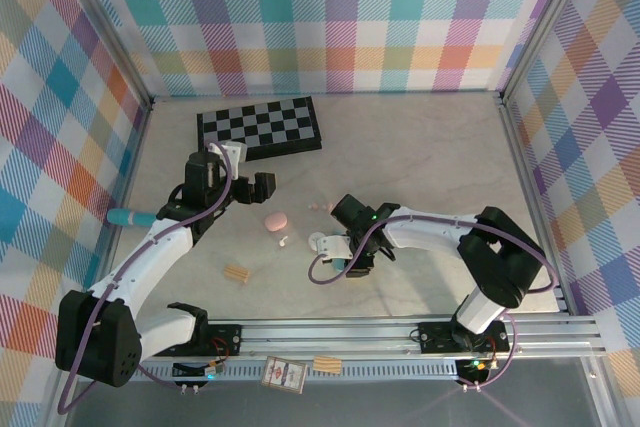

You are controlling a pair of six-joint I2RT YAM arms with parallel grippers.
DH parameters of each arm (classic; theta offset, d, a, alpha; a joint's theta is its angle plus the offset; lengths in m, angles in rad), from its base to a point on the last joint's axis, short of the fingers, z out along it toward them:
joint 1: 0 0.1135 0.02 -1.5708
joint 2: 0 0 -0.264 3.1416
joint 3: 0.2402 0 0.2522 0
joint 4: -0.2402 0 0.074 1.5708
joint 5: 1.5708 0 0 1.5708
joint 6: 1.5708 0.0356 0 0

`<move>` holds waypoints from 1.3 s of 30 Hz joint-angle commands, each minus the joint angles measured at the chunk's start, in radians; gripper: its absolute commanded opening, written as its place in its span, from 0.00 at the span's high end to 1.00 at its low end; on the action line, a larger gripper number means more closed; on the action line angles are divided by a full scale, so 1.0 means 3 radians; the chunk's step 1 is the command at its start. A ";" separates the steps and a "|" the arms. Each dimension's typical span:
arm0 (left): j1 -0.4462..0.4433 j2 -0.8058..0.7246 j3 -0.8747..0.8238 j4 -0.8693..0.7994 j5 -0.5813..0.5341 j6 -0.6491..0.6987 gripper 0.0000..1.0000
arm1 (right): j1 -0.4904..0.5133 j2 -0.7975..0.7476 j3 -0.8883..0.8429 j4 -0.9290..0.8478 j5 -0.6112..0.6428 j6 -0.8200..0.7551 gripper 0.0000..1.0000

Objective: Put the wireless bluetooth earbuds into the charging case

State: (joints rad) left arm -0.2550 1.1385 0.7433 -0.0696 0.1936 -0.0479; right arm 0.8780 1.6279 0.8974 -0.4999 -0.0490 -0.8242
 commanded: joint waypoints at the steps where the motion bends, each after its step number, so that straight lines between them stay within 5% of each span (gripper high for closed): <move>1: -0.0018 -0.0067 0.0070 -0.0070 0.0028 0.0065 0.00 | -0.0017 0.0022 0.0020 -0.0132 -0.0044 0.0009 0.54; 7: -0.0019 -0.0083 -0.0009 0.0081 0.0072 0.0069 0.00 | -0.0092 -0.0155 0.0067 -0.0200 -0.0275 0.0166 0.60; 15: -0.0372 -0.0002 -0.0509 0.1241 0.0276 0.0422 0.00 | -0.0427 -0.0630 0.0179 -0.0253 -0.0745 0.0429 0.65; 23: -0.1006 0.0165 -0.0476 0.1405 0.1113 0.0993 0.00 | -0.0755 -0.1077 0.0483 -0.0576 -0.1028 0.0475 0.65; 30: -0.1240 0.0235 -0.0160 0.0862 0.1674 0.1319 0.07 | -0.0820 -0.1192 0.0810 -0.0862 -0.1158 0.0469 0.65; 39: -0.1550 0.0350 -0.0060 0.1009 0.1800 0.1267 0.17 | -0.0851 -0.1200 0.0941 -0.0814 -0.1616 0.0483 0.67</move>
State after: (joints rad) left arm -0.7071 1.2289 0.6872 0.2234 0.6716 0.3244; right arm 0.6319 1.2816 1.1522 -0.7265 -0.4377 -0.6872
